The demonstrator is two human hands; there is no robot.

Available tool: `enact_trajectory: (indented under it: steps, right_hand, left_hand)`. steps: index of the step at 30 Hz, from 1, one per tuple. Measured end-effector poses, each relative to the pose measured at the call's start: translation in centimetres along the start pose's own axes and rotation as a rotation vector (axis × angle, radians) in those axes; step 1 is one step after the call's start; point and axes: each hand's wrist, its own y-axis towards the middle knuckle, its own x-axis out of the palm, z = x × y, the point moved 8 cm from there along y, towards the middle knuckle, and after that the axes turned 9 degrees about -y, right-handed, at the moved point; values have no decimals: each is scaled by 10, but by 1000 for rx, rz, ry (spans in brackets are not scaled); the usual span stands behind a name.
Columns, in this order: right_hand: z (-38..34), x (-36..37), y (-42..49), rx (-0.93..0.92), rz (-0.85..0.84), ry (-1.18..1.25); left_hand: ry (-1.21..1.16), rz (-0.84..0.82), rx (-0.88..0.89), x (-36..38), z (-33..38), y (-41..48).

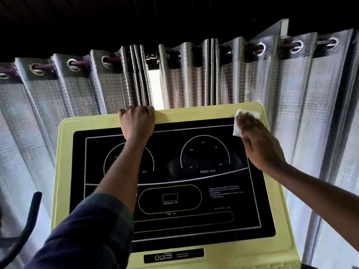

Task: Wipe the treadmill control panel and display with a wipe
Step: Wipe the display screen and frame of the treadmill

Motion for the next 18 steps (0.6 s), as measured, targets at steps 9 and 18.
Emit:
enact_trajectory:
  steps: [9,18]
  right_hand:
    - [-26,11,-46,66,43,-12]
    - [-30,7,-36,293,84,26]
  left_hand:
    - [15,5,16,0,-1,1]
    - [-11,-9,26,-1,-2,0]
